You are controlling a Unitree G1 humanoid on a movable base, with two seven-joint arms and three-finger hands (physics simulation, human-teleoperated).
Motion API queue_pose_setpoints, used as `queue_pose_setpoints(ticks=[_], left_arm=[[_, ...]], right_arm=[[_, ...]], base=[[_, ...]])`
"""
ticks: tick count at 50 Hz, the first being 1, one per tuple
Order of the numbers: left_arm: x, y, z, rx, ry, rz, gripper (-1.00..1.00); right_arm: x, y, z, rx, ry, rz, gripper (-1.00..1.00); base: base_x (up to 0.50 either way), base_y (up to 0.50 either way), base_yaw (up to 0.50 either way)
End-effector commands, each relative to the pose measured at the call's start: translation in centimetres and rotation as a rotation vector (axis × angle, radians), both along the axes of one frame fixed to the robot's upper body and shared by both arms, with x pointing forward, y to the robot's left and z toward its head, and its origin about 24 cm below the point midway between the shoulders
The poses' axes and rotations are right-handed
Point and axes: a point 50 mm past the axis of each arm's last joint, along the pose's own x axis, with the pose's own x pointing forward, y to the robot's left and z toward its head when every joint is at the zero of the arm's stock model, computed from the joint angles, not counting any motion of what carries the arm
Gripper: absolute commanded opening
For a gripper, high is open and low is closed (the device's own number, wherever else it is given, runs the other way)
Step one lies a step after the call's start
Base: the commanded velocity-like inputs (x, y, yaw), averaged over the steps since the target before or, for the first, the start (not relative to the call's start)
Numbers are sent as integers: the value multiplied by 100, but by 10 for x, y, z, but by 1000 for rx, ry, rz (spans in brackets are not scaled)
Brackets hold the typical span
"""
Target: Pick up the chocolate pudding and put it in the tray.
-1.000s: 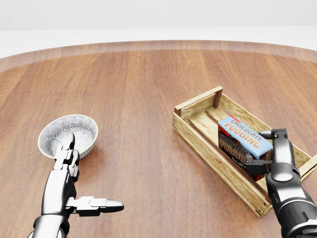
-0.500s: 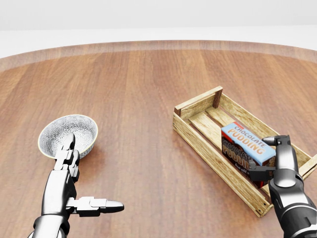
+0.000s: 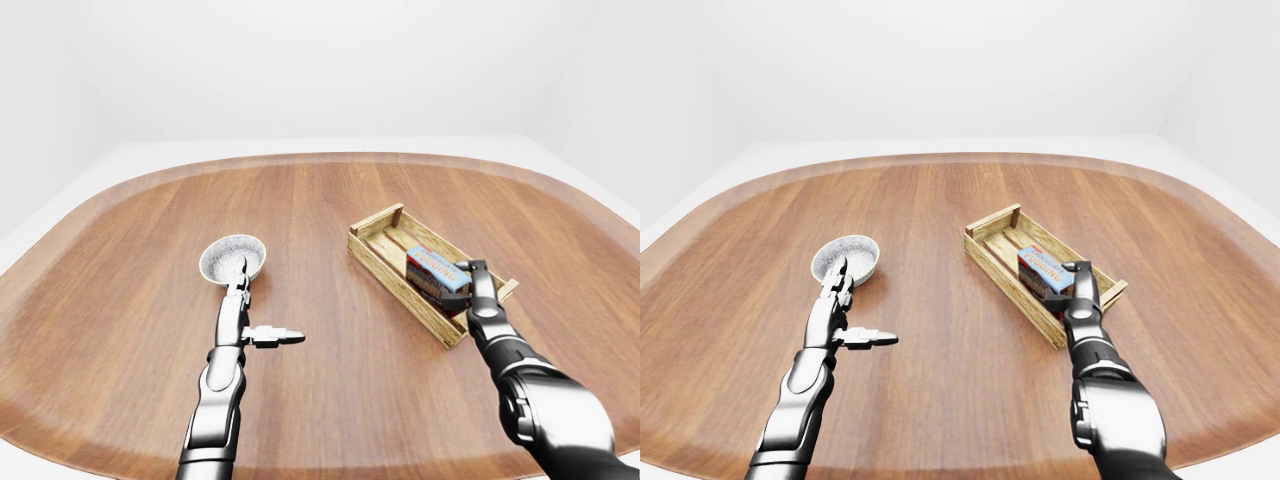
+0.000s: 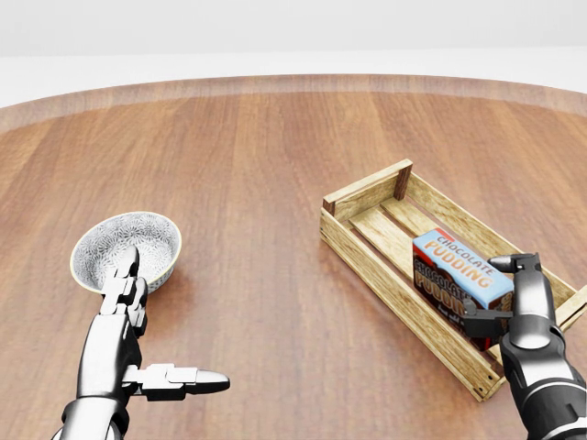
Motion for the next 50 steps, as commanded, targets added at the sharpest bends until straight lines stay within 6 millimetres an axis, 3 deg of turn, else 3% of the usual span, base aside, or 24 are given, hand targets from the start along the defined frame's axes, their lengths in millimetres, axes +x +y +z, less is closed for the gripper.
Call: queue_pose_setpoints(ticks=[1,3,4,5,33,41,50], left_arm=[[0,-4,-5,12,32,-30,100],[0,-4,-5,11,32,-30,100],[0,-4,-5,12,32,-30,100],[0,-4,-5,12,32,-30,100],[0,-4,-5,12,32,-30,100],[0,-4,-5,12,32,-30,100],[0,-4,-5,11,33,-29,100]], right_arm=[[0,-2,2,-14,-13,-19,-69],[0,-2,2,-14,-12,-19,-15],[0,-2,2,-15,-11,-20,90],[-1,-2,1,-13,-9,-20,100],[1,-4,4,-21,-26,-43,100],[13,-8,26,-33,-94,-44,100],[17,-10,34,-32,-120,-44,100]], base=[[0,0,0],[0,0,0],[0,0,0],[0,0,0],[0,0,0],[0,0,0],[0,0,0]])
